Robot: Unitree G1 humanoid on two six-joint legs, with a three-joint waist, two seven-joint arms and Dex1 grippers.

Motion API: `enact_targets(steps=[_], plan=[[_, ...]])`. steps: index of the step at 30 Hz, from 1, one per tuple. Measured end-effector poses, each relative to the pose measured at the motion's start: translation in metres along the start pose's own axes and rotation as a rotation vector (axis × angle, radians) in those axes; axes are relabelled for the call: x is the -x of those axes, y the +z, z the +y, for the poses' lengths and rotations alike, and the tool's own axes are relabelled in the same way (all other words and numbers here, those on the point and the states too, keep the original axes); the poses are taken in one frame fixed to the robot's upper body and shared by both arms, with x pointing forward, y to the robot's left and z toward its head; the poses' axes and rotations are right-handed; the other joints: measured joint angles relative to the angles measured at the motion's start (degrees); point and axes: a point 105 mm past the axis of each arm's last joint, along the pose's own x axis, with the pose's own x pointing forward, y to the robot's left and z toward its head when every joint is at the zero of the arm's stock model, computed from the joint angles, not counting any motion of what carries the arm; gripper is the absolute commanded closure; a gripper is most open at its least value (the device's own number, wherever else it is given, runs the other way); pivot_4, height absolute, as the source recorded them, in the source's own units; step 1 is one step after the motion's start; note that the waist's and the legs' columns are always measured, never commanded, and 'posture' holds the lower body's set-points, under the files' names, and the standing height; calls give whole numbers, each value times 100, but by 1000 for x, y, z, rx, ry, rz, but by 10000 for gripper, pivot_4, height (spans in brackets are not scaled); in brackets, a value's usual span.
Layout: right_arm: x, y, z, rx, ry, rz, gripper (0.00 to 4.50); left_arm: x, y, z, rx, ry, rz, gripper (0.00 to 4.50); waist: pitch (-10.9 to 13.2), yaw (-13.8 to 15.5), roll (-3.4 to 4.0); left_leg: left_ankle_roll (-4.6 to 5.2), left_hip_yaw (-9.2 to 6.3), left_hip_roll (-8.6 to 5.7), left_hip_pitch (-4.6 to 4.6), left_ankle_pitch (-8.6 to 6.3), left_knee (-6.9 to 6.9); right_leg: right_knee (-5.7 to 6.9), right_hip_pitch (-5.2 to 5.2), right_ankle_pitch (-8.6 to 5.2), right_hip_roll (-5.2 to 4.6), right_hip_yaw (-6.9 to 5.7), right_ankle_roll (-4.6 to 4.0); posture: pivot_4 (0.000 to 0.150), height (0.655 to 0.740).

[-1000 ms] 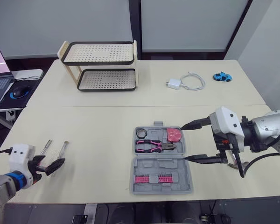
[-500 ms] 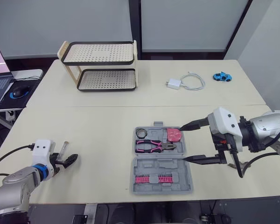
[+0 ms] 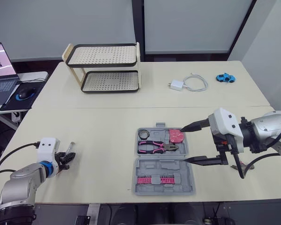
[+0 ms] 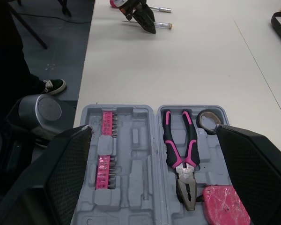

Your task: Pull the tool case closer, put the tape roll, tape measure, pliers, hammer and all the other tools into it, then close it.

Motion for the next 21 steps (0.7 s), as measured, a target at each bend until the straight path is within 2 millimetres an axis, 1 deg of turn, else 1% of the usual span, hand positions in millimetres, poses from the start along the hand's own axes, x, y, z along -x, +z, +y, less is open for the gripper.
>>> enact_targets(steps=[3,4,9,11,13,17,19,21], plan=[[0,0,0,-1,0,1,0,0,-2,-1,3,1,2,42924,-2,0,3,0,0,0,0,0,0,0,0,0,0,0,0,1500,7400],[0,0,0,-1,0,1,0,1,-3,-1,3,1,4,43384,-2,0,4,0,0,0,0,0,0,0,0,0,0,0,0,1500,7400],[0,0,0,-2,0,1,0,3,-4,-5,4,-2,2,43384,-2,-6,4,0,2,0,0,0,-1,-3,0,0,-1,3,0,1500,7400],[0,-1,0,-2,0,2,0,6,-5,-10,14,-3,-2,43384,-2,-7,4,0,2,0,-1,0,-1,-5,0,0,-1,4,0,1500,7400],[0,-2,1,-7,0,2,0,10,-7,-20,26,-23,1,43384,-2,-6,3,0,1,0,-2,0,-1,-5,0,0,-2,4,0,1500,7400],[0,-3,1,-12,0,3,0,16,-11,-46,57,-84,4,43384,0,0,0,0,-1,1,-4,0,0,-5,0,0,-2,3,1,1500,7400],[0,-3,1,-13,-1,3,0,18,-10,-56,70,-101,5,43384,2,0,-5,0,-3,5,-4,0,0,-5,0,0,-2,1,1,1500,7400],[0,-3,1,-13,0,3,0,21,-6,-65,74,-111,-13,43384,4,-1,-8,0,-3,8,-4,0,0,-5,0,0,0,1,1,1500,7400]])
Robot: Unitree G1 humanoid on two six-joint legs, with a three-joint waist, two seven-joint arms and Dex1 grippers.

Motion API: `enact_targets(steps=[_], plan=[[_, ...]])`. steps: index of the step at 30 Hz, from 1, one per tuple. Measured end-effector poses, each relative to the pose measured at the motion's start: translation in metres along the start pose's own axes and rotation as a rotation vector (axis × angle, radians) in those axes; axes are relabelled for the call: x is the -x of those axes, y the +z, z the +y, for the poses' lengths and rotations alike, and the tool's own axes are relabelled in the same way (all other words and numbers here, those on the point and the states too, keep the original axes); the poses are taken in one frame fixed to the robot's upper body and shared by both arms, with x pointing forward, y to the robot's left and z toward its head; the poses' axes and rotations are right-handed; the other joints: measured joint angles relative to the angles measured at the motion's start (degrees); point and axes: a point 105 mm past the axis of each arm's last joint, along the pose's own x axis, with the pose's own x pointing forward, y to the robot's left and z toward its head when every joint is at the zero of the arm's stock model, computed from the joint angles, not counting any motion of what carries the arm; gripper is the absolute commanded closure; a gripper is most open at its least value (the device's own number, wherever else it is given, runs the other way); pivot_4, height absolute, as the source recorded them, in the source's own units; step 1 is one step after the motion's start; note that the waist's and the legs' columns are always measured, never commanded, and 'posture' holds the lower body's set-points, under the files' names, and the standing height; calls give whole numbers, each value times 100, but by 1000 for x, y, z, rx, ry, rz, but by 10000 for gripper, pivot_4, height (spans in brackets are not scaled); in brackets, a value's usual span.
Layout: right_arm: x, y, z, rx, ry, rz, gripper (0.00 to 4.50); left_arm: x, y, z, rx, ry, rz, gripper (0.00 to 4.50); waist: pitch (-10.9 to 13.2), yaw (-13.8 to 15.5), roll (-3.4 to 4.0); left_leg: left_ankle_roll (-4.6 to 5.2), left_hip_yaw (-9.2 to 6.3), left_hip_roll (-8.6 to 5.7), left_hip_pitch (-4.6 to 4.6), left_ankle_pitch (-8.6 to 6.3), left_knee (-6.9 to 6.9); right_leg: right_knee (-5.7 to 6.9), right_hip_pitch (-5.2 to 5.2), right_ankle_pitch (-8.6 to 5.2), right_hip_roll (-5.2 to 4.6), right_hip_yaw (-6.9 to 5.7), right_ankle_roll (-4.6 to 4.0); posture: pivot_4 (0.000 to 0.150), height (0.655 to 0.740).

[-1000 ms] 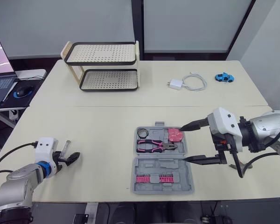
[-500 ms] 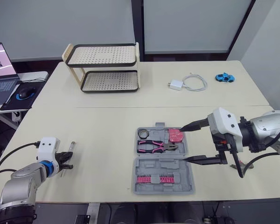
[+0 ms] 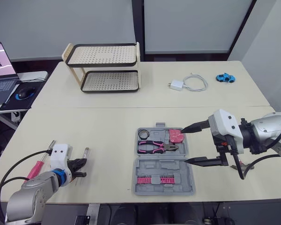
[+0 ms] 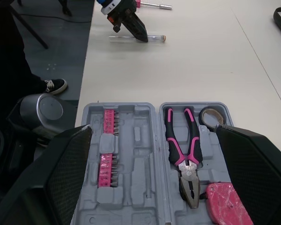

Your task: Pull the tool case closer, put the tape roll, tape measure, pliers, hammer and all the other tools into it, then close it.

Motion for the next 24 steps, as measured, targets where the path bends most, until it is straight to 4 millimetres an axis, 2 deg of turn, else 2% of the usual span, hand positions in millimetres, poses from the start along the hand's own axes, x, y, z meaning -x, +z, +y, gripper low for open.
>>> enact_targets(steps=[5,9,24], plan=[[0,0,0,-2,2,0,0,6,4,-25,-5,-30,-27,43384,1,1,-2,0,3,-2,0,0,0,-2,0,0,0,2,0,1500,7400],[0,-1,1,-3,4,2,0,4,3,-38,-7,-17,-34,43384,1,4,-3,0,3,-3,0,0,0,-2,2,0,3,2,0,1500,7400],[1,-3,3,-6,11,18,0,1,-14,-52,5,44,10,43384,3,16,-6,0,4,-13,-2,0,-1,-3,2,0,7,2,0,1500,7400]])
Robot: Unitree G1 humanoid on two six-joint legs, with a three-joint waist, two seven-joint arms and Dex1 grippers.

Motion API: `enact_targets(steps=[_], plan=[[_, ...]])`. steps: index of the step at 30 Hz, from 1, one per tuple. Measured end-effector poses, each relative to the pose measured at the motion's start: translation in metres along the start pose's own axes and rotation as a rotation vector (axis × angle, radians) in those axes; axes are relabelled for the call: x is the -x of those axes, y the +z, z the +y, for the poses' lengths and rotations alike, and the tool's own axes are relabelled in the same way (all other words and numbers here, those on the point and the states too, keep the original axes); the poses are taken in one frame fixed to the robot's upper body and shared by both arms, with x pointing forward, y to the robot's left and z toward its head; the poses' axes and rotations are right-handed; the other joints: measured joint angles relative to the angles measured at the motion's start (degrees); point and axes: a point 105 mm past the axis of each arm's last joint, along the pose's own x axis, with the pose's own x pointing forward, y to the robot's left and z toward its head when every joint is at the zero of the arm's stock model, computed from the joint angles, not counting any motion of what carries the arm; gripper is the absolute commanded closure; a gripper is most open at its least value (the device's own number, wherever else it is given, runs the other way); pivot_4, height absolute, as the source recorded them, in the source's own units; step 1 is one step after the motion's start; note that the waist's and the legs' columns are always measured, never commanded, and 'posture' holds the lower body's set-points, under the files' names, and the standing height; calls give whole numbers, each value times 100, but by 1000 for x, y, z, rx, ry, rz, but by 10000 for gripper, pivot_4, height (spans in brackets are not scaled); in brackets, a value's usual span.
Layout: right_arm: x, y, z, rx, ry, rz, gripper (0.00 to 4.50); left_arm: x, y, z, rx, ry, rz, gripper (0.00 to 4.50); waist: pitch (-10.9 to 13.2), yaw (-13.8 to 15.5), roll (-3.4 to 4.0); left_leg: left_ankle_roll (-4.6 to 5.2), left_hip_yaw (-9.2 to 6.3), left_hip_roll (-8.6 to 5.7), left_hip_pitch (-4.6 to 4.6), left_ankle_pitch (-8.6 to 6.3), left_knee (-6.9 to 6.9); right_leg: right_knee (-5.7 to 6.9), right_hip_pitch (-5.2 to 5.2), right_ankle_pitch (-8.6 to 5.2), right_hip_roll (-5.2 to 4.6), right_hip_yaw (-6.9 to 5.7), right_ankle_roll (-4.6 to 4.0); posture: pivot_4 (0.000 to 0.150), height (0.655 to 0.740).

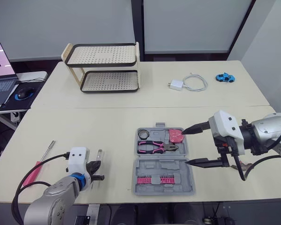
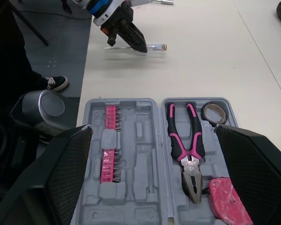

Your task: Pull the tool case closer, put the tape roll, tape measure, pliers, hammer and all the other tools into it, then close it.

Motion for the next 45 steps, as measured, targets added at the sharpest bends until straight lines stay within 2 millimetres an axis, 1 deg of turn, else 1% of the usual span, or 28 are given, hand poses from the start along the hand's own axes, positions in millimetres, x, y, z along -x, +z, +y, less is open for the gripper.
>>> enact_targets(steps=[10,19,20,23,27,28,30,31,32,35,38,45], plan=[[1,-1,0,0,0,7,0,-3,-5,-1,9,12,14,43384,0,2,0,0,0,-2,-1,0,0,-1,0,0,0,0,0,1500,7400],[1,-1,0,0,-1,8,0,-4,-5,0,15,20,13,43384,0,4,0,0,-1,-3,-1,0,0,-1,0,0,-1,0,0,1500,7400],[1,-1,0,0,-1,8,0,-4,-5,0,17,20,13,36130,0,4,0,0,-1,-3,-1,0,0,-1,0,0,-1,-1,0,1500,7400],[1,-1,0,0,-1,8,0,-4,-4,-1,21,9,11,27353,0,4,0,0,-1,-2,-1,0,0,-1,1,0,-1,-1,0,1500,7400],[1,-1,0,1,-1,8,0,-4,-3,-4,26,-15,6,14664,0,3,0,0,-1,-2,0,0,0,-1,1,0,0,-1,0,1500,7400],[1,-1,0,1,-1,8,0,-3,-3,-5,28,-18,4,10920,0,2,0,0,-1,-2,0,0,0,-1,1,0,0,0,0,1500,7400],[1,-1,0,1,-2,8,0,-2,-3,-3,31,-17,2,5769,0,1,0,0,-1,-1,0,0,0,-1,0,0,0,0,0,1500,7400],[1,-1,0,0,-2,8,0,0,-3,-2,32,-17,2,2211,0,-1,-1,0,0,-1,-1,0,0,-1,0,0,0,0,0,1500,7400],[1,-1,0,-2,-2,10,0,3,-4,0,31,-16,3,208,1,-4,-1,0,0,-1,-1,0,-1,-2,-1,0,0,0,0,1500,7400],[2,-1,0,2,-5,10,0,10,-2,5,20,-8,0,208,1,1,-2,0,-1,-2,-3,0,0,-3,-1,0,-1,-1,0,1500,7400],[2,-1,0,3,-10,8,0,14,2,4,17,-26,-16,208,2,3,-3,0,-2,-3,-4,0,0,-3,0,0,-1,-1,0,1500,7400],[2,-1,0,8,-12,5,0,22,6,9,4,-52,-28,208,3,1,-4,0,-1,-2,-4,0,-1,-4,-1,0,-1,-1,0,1500,7400]])
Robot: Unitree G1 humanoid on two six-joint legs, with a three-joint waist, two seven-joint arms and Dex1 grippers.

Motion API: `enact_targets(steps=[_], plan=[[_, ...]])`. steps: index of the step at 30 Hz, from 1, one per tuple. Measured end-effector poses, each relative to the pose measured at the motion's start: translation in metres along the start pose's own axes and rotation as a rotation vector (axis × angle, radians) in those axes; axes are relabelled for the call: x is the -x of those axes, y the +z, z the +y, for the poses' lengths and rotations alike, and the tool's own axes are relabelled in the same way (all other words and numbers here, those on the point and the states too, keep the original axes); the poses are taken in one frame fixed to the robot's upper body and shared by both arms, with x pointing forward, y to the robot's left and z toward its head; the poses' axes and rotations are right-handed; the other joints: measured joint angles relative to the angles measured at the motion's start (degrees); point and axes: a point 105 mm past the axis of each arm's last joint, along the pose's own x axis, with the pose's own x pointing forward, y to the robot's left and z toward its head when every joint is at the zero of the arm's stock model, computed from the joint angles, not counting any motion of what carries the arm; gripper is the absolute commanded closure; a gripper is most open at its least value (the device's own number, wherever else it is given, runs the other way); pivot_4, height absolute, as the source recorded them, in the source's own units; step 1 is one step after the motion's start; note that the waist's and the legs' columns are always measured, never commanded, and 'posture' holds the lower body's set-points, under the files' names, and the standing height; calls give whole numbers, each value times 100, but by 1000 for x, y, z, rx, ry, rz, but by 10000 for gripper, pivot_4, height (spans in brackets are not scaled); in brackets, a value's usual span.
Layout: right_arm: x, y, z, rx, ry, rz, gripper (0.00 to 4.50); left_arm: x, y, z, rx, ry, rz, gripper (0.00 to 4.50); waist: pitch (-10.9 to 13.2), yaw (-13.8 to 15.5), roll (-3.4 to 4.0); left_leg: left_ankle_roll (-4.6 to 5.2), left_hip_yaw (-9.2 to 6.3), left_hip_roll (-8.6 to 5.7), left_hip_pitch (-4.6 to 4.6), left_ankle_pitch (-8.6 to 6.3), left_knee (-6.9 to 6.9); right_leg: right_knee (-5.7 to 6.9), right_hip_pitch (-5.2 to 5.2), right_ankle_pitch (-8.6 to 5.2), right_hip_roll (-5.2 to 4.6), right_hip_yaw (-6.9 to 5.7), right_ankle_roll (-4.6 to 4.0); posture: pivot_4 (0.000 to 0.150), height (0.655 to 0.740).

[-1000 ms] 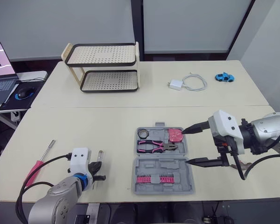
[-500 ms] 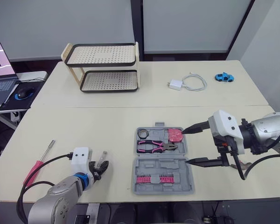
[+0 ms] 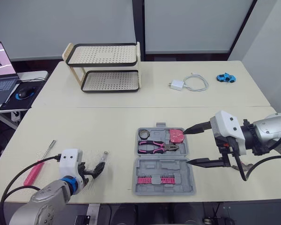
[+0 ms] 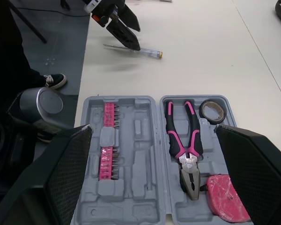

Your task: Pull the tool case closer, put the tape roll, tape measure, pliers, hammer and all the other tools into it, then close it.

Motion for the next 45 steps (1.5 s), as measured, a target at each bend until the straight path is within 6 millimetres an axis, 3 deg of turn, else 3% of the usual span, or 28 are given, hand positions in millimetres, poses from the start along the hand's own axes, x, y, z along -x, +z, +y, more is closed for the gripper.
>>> enact_targets(steps=[17,35,40,45], plan=[[0,1,-1,6,-8,-3,0,5,-1,12,-84,-138,-14,208,2,-2,-2,1,0,1,-1,0,-2,-3,-2,0,-2,-1,0,1500,7400],[-2,6,2,9,-25,-16,0,14,40,41,-234,-221,-92,208,5,-18,-4,1,-1,4,-3,-1,-4,-4,-6,0,-2,-1,0,1500,7400],[-3,7,3,6,-33,-22,0,24,59,48,-523,-319,-98,208,13,-18,-8,1,2,10,-4,0,-8,-5,-9,0,-2,-2,-1,1500,7400],[-8,8,7,-8,-53,-38,0,28,65,53,-683,-419,-89,208,15,-22,-11,1,4,9,-14,-1,-10,-7,-20,0,-2,-1,-1,1500,7400]])
